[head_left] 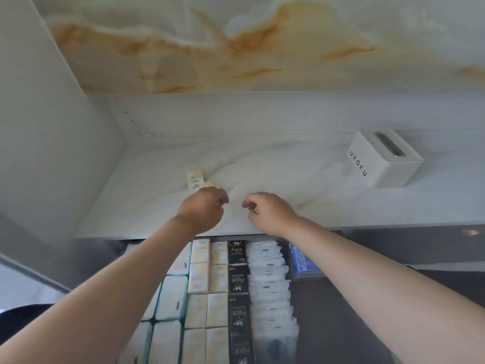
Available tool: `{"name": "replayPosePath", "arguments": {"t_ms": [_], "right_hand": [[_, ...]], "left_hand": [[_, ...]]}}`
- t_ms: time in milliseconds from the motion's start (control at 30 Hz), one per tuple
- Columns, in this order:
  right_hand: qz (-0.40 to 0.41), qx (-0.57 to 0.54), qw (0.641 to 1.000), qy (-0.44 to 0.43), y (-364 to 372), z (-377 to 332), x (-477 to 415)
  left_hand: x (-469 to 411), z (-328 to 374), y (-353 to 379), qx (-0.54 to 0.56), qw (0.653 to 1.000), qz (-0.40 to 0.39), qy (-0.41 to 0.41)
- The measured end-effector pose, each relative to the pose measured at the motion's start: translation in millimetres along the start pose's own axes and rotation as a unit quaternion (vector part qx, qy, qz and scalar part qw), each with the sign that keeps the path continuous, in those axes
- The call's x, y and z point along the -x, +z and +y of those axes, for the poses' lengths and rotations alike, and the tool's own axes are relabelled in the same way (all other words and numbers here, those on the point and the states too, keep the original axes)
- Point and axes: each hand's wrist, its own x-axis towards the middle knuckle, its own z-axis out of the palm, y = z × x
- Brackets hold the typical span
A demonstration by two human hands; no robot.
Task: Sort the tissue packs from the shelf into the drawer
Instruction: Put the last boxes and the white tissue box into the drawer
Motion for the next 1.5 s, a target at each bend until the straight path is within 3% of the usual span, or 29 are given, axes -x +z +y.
{"name": "replayPosePath", "arguments": {"t_ms": [233, 367, 467, 533, 700, 767, 933, 1200, 1333, 1500], "right_hand": [[-0.106, 0.093, 0.989, -0.043, 30, -56, -71], [-0.151, 0.12, 0.981, -0.027, 50, -65, -93], [-0.115, 0.092, 0.989, -0.03, 63, -59, -101], [-0.072, 0.089, 0.992, -0.047, 67, -54, -103], [-0.018, 0.04, 0.998, -0.052, 74, -42, -102], [-0.015, 0.027, 0.999, -0.045, 75, -39, -100], [-0.026, 0.031, 0.999, -0.036, 69, -36, -85], [-0.067, 0.045, 0.996, -0.035, 54, -23, -49], [-0.062, 0.066, 0.994, -0.055, 50, -19, -32], [-0.071, 0.066, 0.994, -0.055, 43, -24, -4]], "left_hand": [[-3, -86, -13, -0.062, 0.997, 0.019, -0.039], [-25, -91, -16, -0.022, 0.999, -0.007, -0.037], [-41, -90, -17, -0.036, 0.994, -0.099, -0.033], [-46, -95, -12, -0.048, 0.991, -0.119, -0.034], [-53, -100, -3, -0.094, 0.994, -0.042, -0.037], [-54, -99, -3, -0.112, 0.993, -0.023, -0.039], [-46, -100, 1, -0.025, 0.998, -0.015, -0.054], [-29, -77, -3, -0.13, 0.988, -0.08, -0.015], [5, -68, -4, -0.04, 0.993, -0.114, 0.009], [45, -52, -12, -0.015, 0.992, -0.124, 0.025]]}}
